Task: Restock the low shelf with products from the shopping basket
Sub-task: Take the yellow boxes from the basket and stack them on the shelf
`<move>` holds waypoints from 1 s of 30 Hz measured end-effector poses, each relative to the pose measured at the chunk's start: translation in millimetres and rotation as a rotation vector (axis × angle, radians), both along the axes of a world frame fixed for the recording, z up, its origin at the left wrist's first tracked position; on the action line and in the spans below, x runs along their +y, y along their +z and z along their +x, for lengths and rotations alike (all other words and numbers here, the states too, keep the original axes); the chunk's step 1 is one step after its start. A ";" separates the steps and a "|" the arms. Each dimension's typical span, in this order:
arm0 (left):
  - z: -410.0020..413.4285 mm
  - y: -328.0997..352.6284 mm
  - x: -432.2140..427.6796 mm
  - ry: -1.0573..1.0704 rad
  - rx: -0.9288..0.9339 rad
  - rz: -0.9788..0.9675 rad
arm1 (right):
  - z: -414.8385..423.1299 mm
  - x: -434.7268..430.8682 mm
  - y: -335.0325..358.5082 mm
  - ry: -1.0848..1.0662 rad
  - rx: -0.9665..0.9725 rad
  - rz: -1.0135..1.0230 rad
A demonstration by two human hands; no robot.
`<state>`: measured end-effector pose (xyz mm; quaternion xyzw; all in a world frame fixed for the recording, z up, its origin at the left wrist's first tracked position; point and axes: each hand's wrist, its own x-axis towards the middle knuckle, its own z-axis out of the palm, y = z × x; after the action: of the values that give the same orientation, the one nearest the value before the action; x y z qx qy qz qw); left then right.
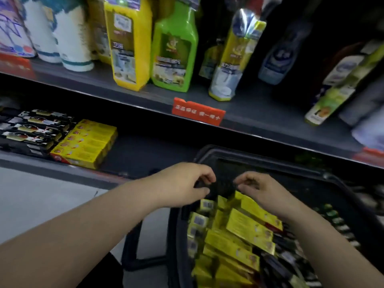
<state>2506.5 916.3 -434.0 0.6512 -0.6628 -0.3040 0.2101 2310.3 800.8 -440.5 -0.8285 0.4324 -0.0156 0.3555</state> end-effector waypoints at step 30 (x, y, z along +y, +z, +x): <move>-69.4 -82.2 -62.7 -0.372 -0.208 0.335 | -98.0 14.1 -124.8 -0.126 0.291 -0.075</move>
<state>2437.2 853.6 -516.2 0.5716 -0.7297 -0.3742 -0.0295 2212.3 814.9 -565.2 -0.8058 0.5297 0.0661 0.2565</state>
